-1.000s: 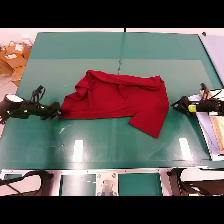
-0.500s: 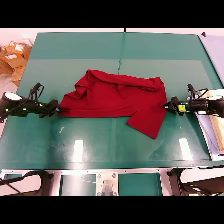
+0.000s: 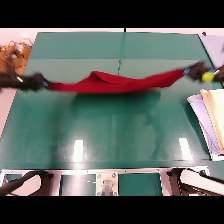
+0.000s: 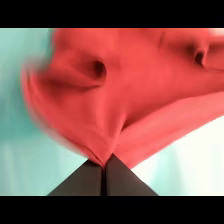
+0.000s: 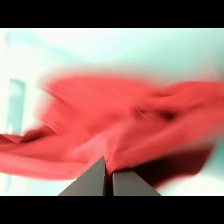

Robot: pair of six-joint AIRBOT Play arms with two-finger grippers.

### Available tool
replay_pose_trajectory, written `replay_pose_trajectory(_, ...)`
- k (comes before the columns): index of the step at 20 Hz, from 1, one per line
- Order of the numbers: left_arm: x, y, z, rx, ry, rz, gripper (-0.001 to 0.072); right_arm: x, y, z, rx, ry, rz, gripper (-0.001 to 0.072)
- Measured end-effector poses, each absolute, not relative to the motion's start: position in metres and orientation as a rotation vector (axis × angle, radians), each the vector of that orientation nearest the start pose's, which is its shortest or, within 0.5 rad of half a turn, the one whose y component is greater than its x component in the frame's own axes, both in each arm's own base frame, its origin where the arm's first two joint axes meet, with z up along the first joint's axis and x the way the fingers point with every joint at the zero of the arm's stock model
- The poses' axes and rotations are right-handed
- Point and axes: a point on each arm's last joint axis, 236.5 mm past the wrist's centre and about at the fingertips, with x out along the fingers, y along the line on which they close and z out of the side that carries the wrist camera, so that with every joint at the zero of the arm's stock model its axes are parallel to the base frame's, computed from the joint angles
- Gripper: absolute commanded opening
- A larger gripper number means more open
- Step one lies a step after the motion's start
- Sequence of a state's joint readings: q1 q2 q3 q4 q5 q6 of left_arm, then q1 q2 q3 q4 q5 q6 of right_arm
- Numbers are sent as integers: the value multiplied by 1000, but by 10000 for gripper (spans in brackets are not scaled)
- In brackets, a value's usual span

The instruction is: Fold the shirts.

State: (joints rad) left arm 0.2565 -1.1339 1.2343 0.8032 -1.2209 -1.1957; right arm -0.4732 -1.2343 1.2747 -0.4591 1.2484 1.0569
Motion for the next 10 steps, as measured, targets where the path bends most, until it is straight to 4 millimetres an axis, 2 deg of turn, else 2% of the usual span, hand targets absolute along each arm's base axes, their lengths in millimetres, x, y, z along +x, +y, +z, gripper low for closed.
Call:
replay_pose_trajectory(1, 397, -56, 197, -366, 774, -449, 19, 426, 10, 237, 611, 561, 504, 14)
replay_pose_trajectory(2, 390, -58, 252, -302, 650, -455, 19, 413, 17, 291, 558, 441, 515, 14)
replay_pose_trajectory(3, 378, -62, 303, -246, 531, -459, 19, 397, 24, 338, 513, 336, 518, 14)
replay_pose_trajectory(5, 338, -71, 403, -132, 286, -456, 19, 356, 36, 421, 425, 127, 498, 14)
replay_pose_trajectory(6, 314, -77, 444, -83, 176, -452, 19, 331, 43, 458, 387, 26, 488, 15)
replay_pose_trajectory(8, 259, -90, 514, 1, -20, -446, 19, 283, 55, 516, 324, -158, 456, 14)
replay_pose_trajectory(10, 215, -100, 553, 49, -143, -439, 19, 239, 64, 557, 280, -313, 420, 14)
